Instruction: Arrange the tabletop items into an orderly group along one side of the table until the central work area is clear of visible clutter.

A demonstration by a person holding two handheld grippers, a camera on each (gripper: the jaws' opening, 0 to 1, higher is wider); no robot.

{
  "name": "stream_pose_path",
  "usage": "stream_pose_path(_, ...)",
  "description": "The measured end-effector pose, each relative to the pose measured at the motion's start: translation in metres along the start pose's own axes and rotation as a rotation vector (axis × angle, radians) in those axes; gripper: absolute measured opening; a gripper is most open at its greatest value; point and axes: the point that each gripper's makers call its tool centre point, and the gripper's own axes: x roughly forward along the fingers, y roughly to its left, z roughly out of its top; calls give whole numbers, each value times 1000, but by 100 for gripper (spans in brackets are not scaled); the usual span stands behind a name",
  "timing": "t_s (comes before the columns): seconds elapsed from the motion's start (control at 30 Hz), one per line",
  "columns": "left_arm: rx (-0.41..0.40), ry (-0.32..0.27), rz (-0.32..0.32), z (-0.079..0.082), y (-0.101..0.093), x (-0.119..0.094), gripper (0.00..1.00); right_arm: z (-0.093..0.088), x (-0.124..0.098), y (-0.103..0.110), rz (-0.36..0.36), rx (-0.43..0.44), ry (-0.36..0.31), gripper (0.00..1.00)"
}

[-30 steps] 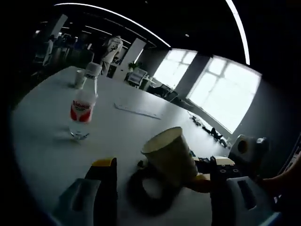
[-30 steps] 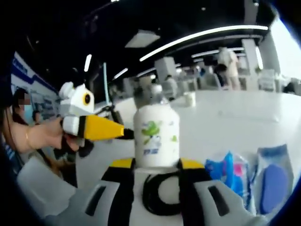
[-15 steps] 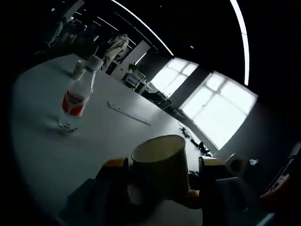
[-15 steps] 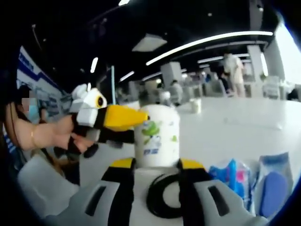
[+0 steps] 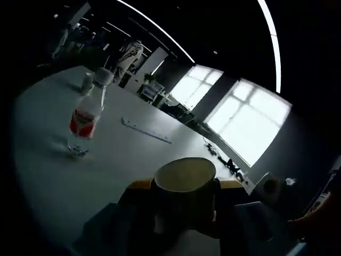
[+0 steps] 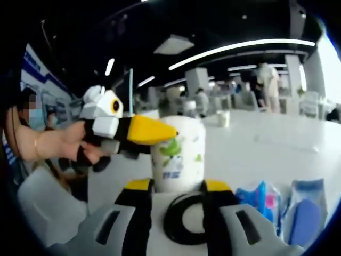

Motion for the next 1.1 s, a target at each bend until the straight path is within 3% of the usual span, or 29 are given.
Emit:
stream_pose_path(0.23,74,27,3,-2,-5,0,38,-6,2,2,-8,-22,55,34)
stream_pose_path(0.53,115,3,-11,7,-14,-2,37,-5,-1,0,-23,-45,63,34)
stream_pose_path(0.7,206,-7,15,15,-14,-2,36,-10,-3,-4,-39,-32,87,40)
stream_pose_path(0.83,252,2,31,18,-12,-2,36,-14,-6,-7,-57,37,110,54)
stream_pose_path(1.1,335,-9,58,25,-7,-1,35,-12,-14,-14,-90,55,118,78)
